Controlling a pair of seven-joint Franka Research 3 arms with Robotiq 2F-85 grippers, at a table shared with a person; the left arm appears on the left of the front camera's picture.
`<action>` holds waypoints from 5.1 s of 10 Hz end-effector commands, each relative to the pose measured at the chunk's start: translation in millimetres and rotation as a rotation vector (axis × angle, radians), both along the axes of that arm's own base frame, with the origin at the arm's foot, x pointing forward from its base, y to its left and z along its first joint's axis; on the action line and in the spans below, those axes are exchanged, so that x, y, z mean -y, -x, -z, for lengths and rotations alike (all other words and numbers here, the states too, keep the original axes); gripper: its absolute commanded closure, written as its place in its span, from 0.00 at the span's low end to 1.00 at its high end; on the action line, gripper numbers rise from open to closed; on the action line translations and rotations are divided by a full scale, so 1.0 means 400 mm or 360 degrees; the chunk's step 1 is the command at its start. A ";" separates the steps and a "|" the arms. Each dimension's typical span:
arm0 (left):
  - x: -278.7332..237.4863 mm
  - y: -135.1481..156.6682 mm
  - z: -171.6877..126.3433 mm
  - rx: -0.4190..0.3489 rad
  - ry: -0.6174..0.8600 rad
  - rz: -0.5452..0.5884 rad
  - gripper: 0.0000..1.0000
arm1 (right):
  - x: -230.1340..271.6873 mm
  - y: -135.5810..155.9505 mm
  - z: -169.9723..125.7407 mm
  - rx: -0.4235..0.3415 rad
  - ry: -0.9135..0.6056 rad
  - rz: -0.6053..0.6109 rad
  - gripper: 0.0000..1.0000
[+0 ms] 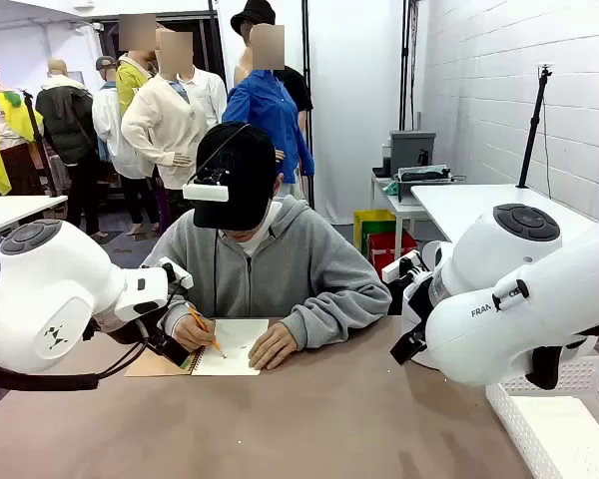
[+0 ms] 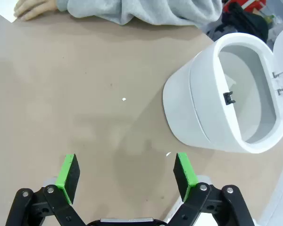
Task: Sort the paper based on its condition.
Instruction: If a person hands you a paper, place it in the Organizing basket , and if it's crumpled, put it in the Trash can.
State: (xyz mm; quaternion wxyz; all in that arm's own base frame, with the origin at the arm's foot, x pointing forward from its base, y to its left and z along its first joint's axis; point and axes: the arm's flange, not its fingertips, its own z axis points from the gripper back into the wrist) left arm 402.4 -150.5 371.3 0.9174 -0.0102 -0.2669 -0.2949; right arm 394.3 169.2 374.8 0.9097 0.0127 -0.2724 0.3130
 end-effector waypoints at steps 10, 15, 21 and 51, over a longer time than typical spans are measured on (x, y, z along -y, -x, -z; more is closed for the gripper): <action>0.000 0.000 0.000 0.0000 0.0000 0.0000 0.00 | 0.000 0.000 0.000 0.0001 0.0000 0.0000 0.00; 0.000 0.000 0.000 0.0000 0.0000 0.0000 0.00 | 0.000 0.000 0.000 0.0001 0.0000 0.0000 0.00; 0.009 0.014 -0.030 -0.0084 0.0096 0.0130 0.00 | -0.018 0.017 -0.019 -0.0113 -0.0055 -0.0023 0.00; -0.258 0.112 -0.749 0.0256 0.0134 0.0376 0.00 | -0.145 0.094 -0.685 0.0156 -0.0265 -0.0368 0.00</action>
